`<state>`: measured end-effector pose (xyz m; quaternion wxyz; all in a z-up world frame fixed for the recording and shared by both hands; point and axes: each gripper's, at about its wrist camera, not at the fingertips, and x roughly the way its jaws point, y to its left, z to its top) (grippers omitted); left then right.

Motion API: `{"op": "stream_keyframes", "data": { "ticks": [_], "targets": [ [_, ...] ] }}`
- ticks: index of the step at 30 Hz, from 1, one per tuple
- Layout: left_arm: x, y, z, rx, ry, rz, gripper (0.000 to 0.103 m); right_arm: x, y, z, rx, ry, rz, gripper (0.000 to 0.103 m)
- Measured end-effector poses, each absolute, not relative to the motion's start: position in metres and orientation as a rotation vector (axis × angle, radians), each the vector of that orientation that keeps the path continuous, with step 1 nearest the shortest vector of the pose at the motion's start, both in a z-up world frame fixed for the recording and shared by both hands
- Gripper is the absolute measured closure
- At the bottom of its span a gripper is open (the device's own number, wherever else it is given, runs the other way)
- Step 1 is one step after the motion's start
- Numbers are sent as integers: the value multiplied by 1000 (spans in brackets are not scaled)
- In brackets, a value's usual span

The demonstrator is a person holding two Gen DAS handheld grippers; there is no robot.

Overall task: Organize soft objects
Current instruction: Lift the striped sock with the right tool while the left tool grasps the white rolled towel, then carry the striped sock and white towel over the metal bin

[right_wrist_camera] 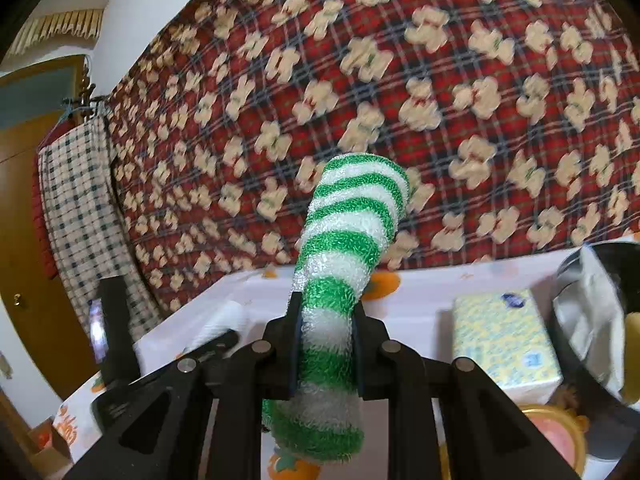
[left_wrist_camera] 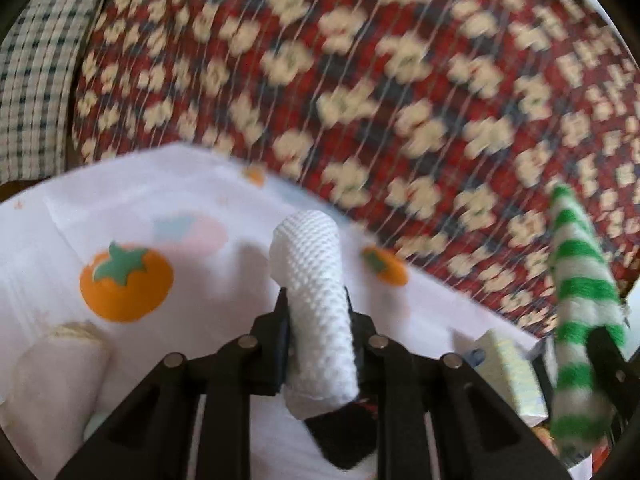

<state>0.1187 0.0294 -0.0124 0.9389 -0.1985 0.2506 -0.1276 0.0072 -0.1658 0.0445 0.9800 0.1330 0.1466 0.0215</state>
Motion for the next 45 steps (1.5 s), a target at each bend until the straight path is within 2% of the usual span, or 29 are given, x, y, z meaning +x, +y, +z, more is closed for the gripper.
{"op": "stream_keyframes", "data": {
  "ticks": [6, 20, 45],
  "targets": [
    [95, 23, -2, -355, 420, -269, 85, -1, -171, 48, 246, 265, 5, 81],
    [56, 4, 4, -310, 364, -305, 85, -32, -168, 30, 154, 302, 24, 81],
    [-3, -71, 15, -213, 370, -414, 85, -90, -237, 30, 188, 255, -55, 81]
  ]
}}
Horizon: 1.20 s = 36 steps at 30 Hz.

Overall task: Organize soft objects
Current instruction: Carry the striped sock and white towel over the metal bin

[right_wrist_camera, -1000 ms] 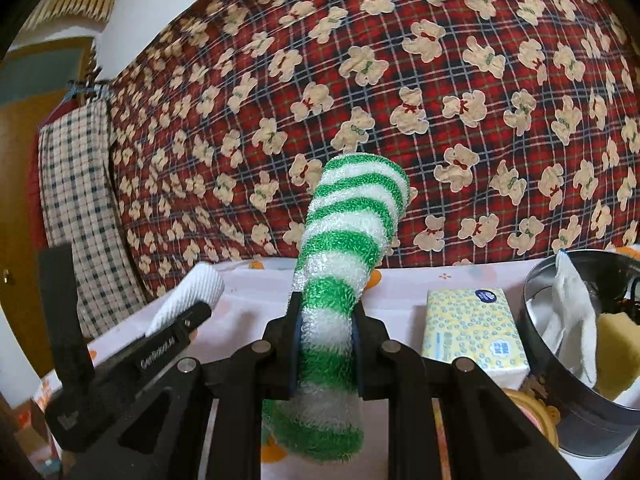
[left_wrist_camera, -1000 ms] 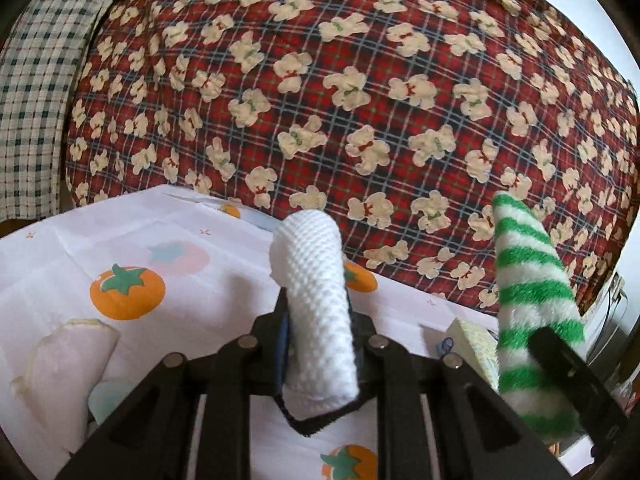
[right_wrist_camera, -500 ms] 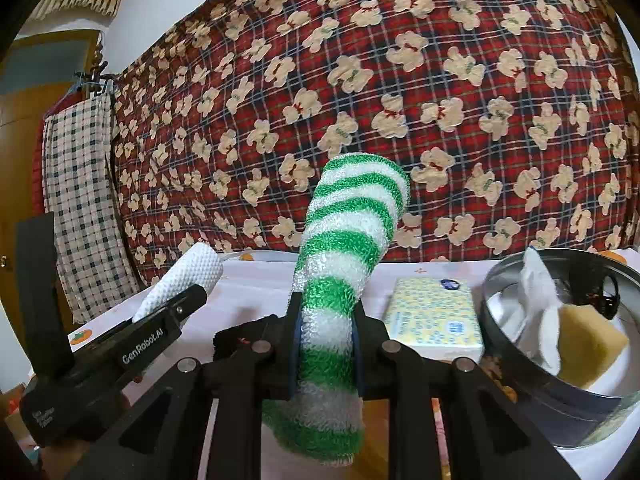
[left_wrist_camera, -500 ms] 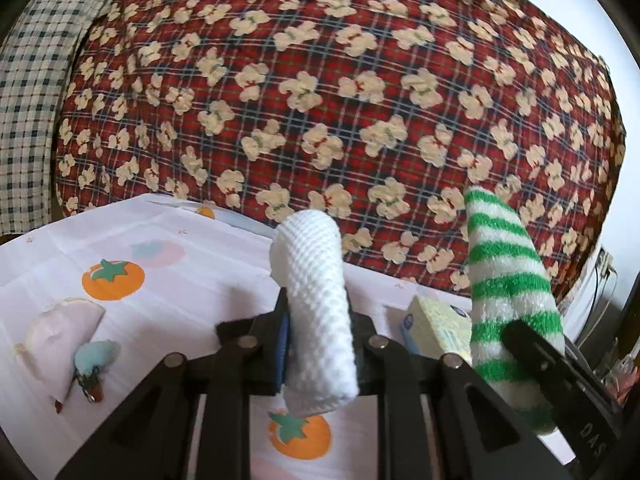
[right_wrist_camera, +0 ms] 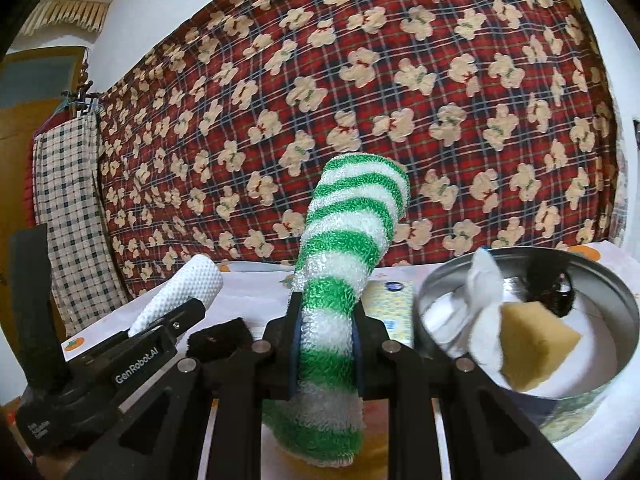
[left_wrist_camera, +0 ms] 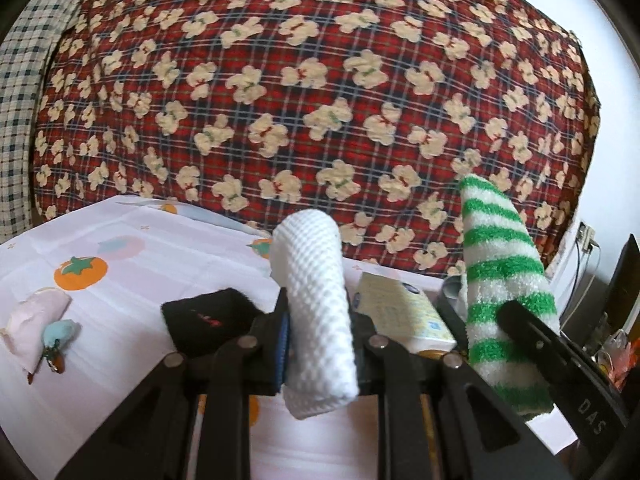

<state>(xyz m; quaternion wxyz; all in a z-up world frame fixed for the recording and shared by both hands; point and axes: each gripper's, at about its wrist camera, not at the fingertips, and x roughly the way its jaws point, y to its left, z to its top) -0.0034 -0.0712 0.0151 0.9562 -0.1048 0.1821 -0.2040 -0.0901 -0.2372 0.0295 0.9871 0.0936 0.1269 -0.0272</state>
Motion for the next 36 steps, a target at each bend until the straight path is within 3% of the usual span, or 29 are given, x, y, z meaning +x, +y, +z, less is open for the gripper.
{"op": "stream_keyframes", "data": {
  "ticks": [19, 36],
  "targets": [
    [-31, -137, 40, -169, 331, -567, 85, -124, -312, 38, 152, 198, -230, 81],
    [-42, -252, 35, -93, 398, -769, 85, -135, -433, 32, 73, 264, -503, 81]
  ]
}}
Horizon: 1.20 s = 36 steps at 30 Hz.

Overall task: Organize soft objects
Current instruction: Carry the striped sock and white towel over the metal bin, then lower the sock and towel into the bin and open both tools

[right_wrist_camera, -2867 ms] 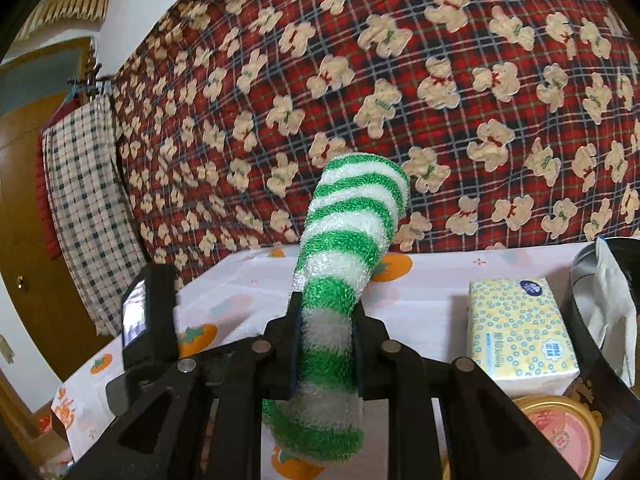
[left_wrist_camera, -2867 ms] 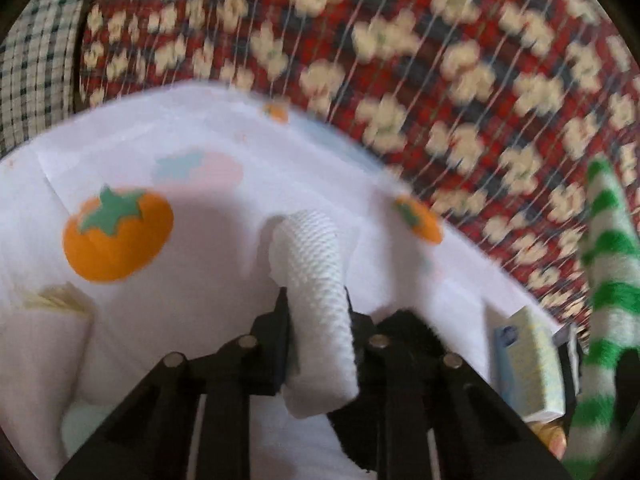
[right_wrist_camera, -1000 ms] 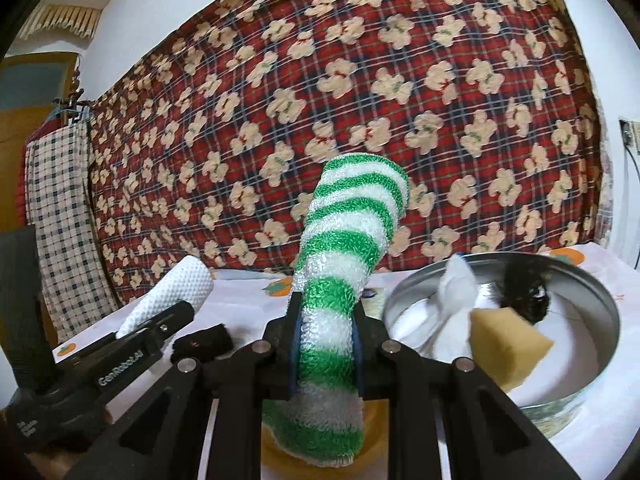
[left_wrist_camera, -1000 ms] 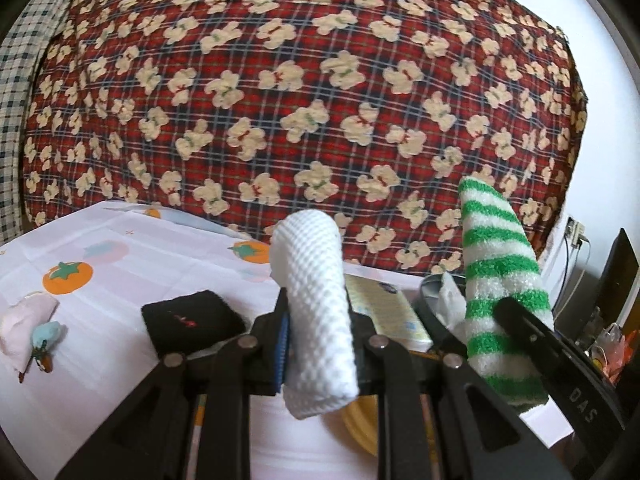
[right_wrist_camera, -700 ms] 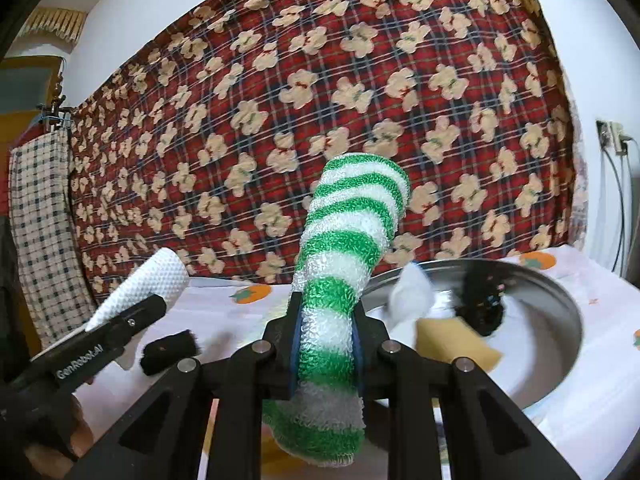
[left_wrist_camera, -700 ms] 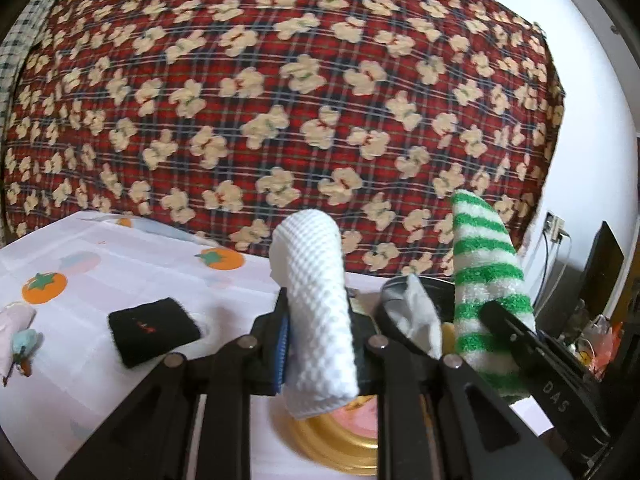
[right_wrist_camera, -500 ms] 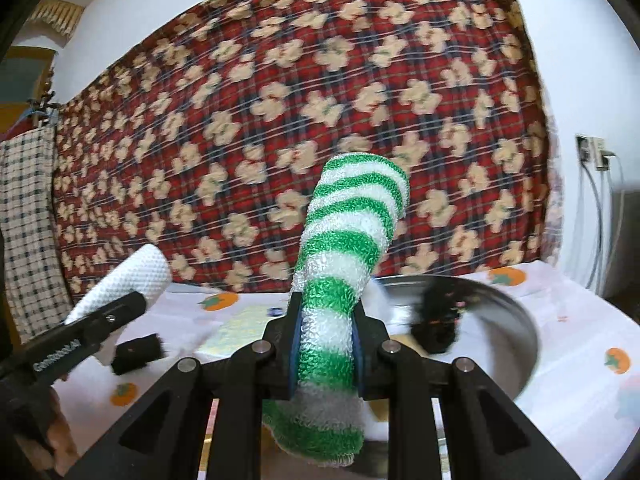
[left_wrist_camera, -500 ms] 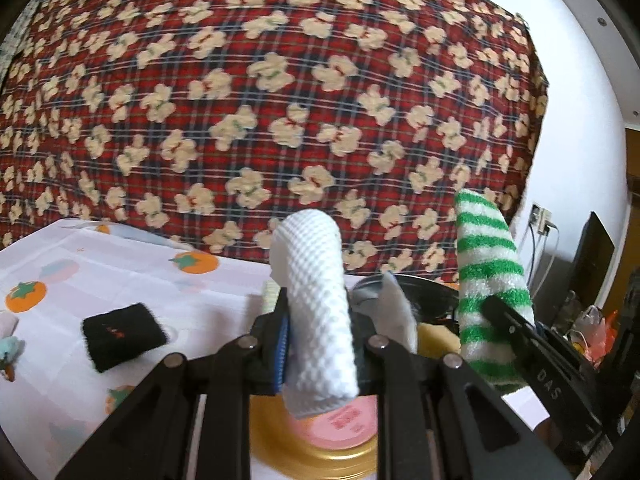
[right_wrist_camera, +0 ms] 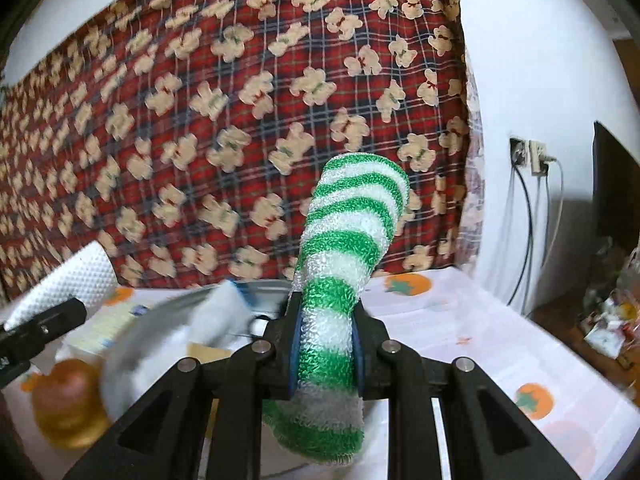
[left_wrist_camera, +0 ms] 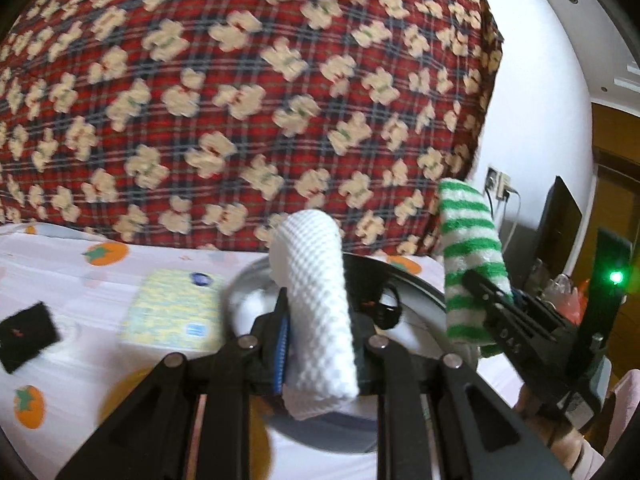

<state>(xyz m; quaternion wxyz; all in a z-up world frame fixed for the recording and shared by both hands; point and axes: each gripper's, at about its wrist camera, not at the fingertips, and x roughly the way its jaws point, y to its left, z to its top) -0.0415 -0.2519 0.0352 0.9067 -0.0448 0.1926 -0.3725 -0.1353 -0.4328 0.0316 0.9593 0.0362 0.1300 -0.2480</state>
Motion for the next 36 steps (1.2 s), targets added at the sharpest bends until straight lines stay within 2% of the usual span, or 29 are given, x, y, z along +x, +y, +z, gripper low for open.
{"op": "stream_keyframes", "data": {
  "ticks": [9, 16, 19, 21, 22, 24, 25, 26, 27, 29, 36],
  "targets": [
    [-36, -311, 20, -33, 479, -793, 85, -119, -441, 21, 49, 385, -465, 81],
    [-24, -321, 6, -20, 562, -763, 85, -109, -441, 16, 46, 445, -428, 79],
    [-25, -321, 6, -15, 562, -754, 77, -108, -438, 15, 40, 460, -411, 70],
    [-29, -321, 7, 4, 545, -732, 65, -109, -436, 15, 39, 450, -415, 51],
    [-29, -320, 7, 5, 538, -727, 61, -112, -435, 16, 34, 434, -443, 48],
    [-29, -314, 8, -6, 528, -708, 29, -124, -439, 21, 58, 367, -492, 39],
    [-28, -310, 9, -22, 526, -691, 21, -130, -442, 23, 82, 333, -506, 37],
    [-27, -306, 10, -45, 526, -677, 5, -135, -445, 26, 103, 308, -514, 28],
    [-26, -300, 12, -78, 528, -674, 1, -142, -450, 29, 139, 265, -528, 18],
    [-27, -294, 14, -113, 527, -691, 1, -156, -457, 33, 200, 187, -537, 12],
    [-43, -288, 19, -37, 438, -657, 0, -162, -452, 38, 192, 110, -581, 12]
  ]
}}
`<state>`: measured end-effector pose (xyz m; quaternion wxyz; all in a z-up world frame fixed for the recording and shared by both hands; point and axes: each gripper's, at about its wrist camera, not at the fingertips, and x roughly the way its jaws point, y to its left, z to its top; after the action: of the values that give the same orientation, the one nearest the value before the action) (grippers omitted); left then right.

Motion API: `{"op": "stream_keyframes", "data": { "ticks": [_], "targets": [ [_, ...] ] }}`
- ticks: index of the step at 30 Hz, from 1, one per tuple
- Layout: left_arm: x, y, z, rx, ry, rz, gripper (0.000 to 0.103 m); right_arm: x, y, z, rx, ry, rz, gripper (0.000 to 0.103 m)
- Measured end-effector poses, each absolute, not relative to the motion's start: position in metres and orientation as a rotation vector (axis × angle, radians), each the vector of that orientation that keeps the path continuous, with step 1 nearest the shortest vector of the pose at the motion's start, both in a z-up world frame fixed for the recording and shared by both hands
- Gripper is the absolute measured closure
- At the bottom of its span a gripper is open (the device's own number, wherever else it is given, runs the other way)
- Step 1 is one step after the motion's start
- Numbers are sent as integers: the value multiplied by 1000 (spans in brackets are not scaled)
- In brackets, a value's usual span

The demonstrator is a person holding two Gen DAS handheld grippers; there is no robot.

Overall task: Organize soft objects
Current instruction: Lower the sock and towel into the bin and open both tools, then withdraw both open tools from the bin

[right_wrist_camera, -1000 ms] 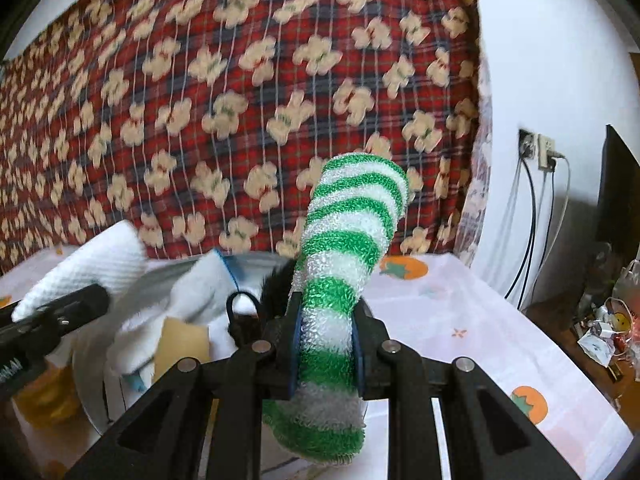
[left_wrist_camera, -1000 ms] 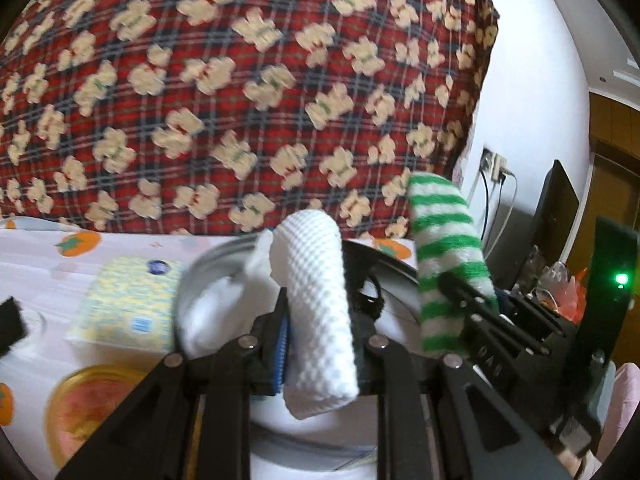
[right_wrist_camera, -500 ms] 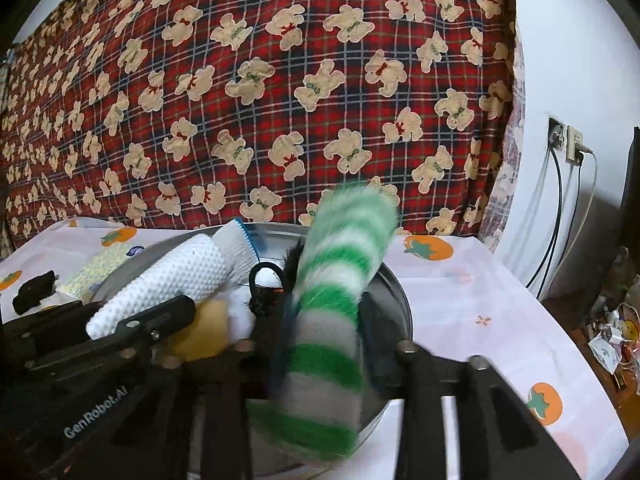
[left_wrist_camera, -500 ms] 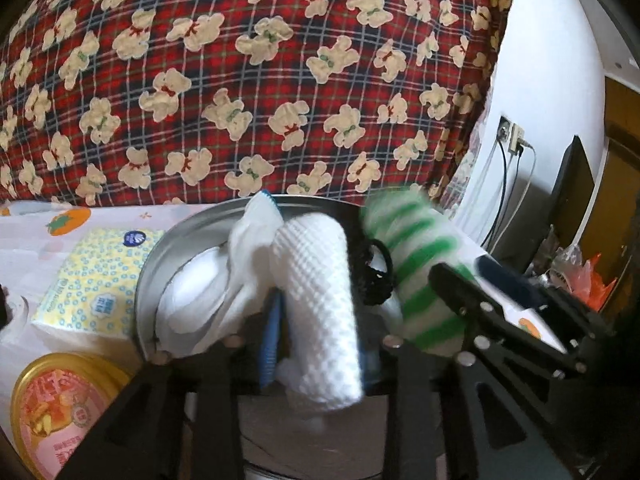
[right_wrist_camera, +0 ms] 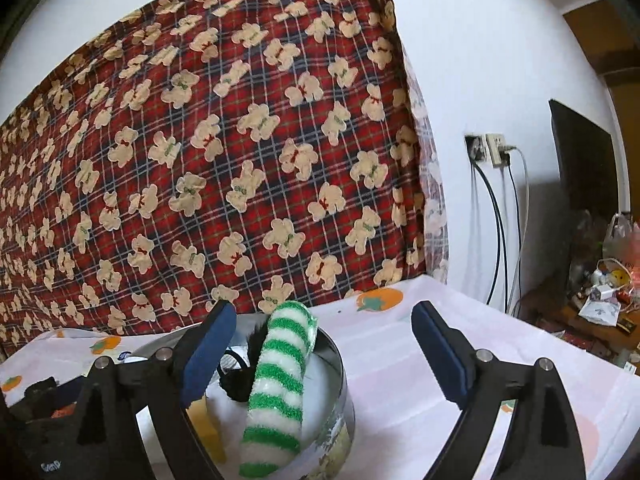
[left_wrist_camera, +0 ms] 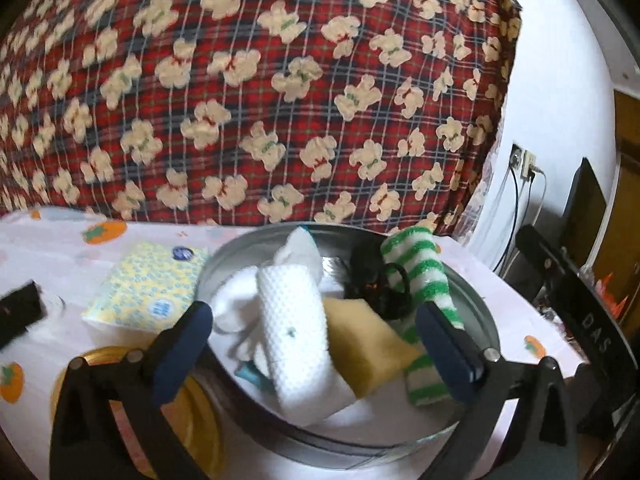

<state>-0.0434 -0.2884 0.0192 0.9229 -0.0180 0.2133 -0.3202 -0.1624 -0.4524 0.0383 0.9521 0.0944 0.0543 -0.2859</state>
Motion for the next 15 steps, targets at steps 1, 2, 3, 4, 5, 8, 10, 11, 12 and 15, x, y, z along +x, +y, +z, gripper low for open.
{"op": "stream_keyframes", "data": {
  "ticks": [1, 2, 3, 4, 5, 8, 10, 11, 12, 15],
  "targets": [
    [-45, -287, 21, -26, 420, -648, 0, -164, -451, 39, 186, 101, -580, 12],
    [-47, -285, 21, -14, 401, -637, 0, -165, -448, 39, 176, 90, -579, 12],
    [-50, -283, 22, 2, 379, -621, 0, -166, -444, 40, 159, 75, -581, 12],
    [-50, -281, 23, 8, 369, -611, 0, -168, -442, 40, 150, 68, -583, 12],
    [-51, -279, 23, 13, 362, -603, 1, -168, -440, 41, 137, 63, -586, 12],
    [-51, -273, 21, 19, 360, -588, 1, -166, -433, 40, 101, 64, -585, 12],
    [-52, -269, 20, 16, 357, -585, 0, -163, -430, 40, 86, 72, -593, 12],
    [-52, -266, 21, 10, 350, -586, 0, -163, -430, 40, 85, 74, -599, 12],
    [-54, -263, 21, 7, 342, -588, 0, -164, -430, 40, 91, 73, -603, 12],
    [-59, -258, 21, 15, 327, -594, 0, -168, -432, 39, 123, 65, -617, 12]
  ]
}}
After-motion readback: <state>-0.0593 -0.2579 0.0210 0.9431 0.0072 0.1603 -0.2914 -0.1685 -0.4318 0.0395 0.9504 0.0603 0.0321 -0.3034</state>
